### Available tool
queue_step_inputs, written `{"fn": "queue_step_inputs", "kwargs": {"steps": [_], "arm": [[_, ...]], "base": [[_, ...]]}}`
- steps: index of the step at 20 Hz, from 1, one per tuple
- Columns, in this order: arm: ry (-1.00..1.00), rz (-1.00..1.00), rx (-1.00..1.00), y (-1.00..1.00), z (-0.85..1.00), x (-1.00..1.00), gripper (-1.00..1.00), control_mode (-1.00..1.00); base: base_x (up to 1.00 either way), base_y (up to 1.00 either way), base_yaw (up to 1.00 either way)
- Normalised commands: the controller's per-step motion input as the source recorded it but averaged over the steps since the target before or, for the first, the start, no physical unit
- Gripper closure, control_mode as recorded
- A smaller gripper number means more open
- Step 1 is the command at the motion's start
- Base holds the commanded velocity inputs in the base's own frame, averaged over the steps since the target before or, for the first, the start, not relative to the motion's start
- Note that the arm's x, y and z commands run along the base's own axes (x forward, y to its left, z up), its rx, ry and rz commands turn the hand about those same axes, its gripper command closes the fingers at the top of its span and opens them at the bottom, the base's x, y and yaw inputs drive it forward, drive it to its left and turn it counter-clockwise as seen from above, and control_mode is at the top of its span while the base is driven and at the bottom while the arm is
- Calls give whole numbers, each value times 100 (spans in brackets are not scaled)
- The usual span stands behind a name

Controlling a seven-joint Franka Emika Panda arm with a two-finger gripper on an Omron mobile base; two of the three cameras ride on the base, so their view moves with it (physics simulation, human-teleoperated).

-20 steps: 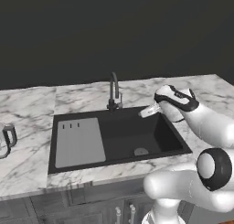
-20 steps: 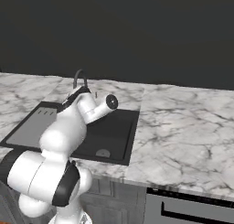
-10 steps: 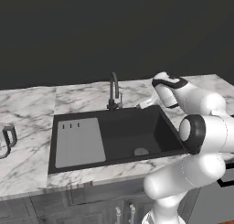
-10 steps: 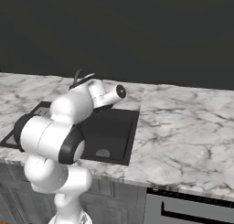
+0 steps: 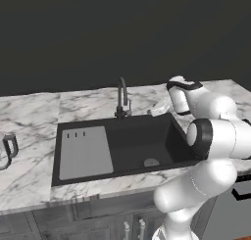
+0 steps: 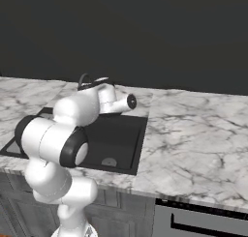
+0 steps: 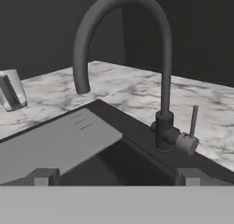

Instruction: Turn on the sink faucet and place the jug under the water for a few seconds to fill it up.

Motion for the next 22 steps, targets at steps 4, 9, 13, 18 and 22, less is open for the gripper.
{"fn": "queue_step_inputs", "kwargs": {"steps": [4,9,13,18,22], "arm": [[-16,0,1,22,0,10,-100,-100],[-12,1,0,26,0,19,-100,-100],[-9,1,1,19,0,30,-100,-100],[-7,0,4,4,-2,38,-100,-100],[-8,0,4,0,-1,35,-100,-100]], "base": [[0,0,0],[0,0,0],[0,0,0],[0,0,0],[0,0,0]]}}
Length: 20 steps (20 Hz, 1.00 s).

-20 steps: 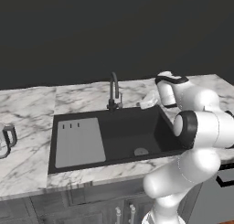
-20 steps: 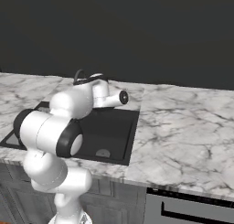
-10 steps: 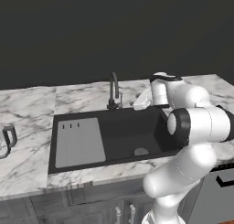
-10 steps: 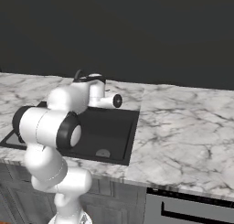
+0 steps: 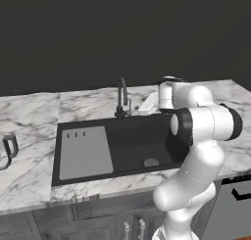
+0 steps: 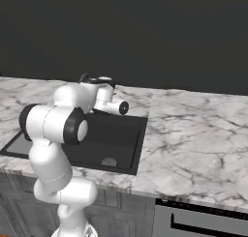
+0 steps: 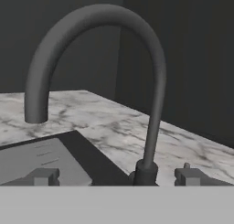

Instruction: Turn on the sink faucet and place the jug under the water for a few seconds to fill it up.

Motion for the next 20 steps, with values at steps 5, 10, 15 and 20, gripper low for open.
{"fn": "queue_step_inputs", "kwargs": {"steps": [5,10,15,20], "arm": [[-8,0,4,0,-2,34,-100,-100],[-8,0,2,0,-9,32,-100,-100],[-4,0,2,0,-19,37,-100,-100],[0,0,1,0,-27,45,-100,-100]], "base": [[0,0,0],[0,0,0],[0,0,0],[0,0,0]]}}
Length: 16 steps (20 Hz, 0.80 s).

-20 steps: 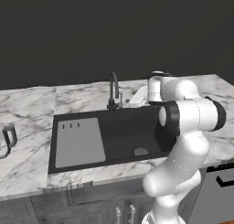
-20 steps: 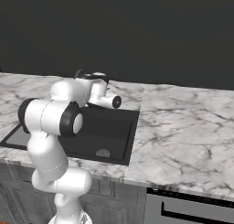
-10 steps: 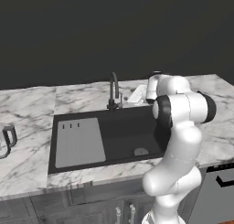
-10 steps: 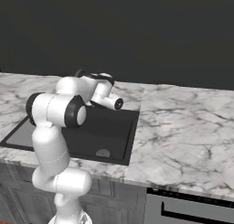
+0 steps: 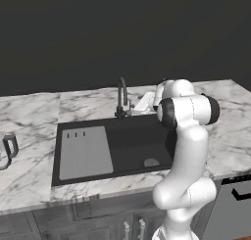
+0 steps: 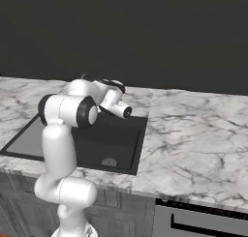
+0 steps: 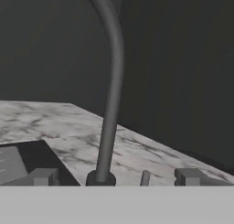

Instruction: Turn on the sink faucet and place the jug under the water for a few seconds to fill it up.

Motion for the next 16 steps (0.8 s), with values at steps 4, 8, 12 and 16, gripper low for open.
{"fn": "queue_step_inputs", "kwargs": {"steps": [4,8,12,16], "arm": [[0,0,0,0,-32,49,-100,-100],[0,0,0,0,-31,49,-100,-100],[0,0,0,3,-28,47,-100,-100],[0,0,0,13,-21,45,-100,-100]], "base": [[0,0,0],[0,0,0],[0,0,0],[0,0,0]]}}
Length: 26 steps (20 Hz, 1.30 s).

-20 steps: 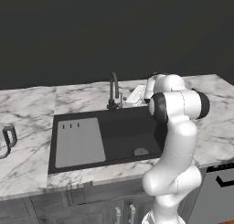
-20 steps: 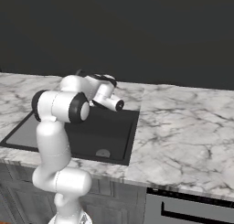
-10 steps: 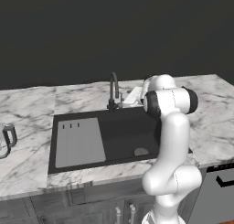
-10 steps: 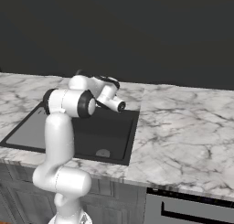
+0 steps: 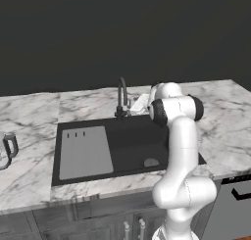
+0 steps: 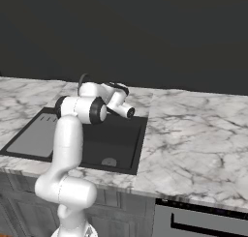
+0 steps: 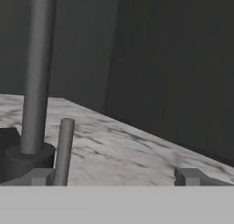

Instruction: Turn on the sink faucet and place the jug under the water for a few seconds to fill it up.

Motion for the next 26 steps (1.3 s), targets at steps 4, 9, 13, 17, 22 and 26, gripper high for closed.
{"fn": "queue_step_inputs", "kwargs": {"steps": [4,9,13,17,22,26], "arm": [[0,0,0,21,-12,44,-100,-100],[0,-2,0,26,-5,41,-100,-100],[0,-8,0,14,0,38,-100,-100],[0,-19,0,-2,0,23,-100,-100],[0,-25,0,-42,-1,23,-100,-100],[2,-24,0,-84,0,27,-100,-100]], "base": [[0,0,0],[0,0,0],[0,0,0],[0,0,0],[0,0,0],[0,0,0]]}}
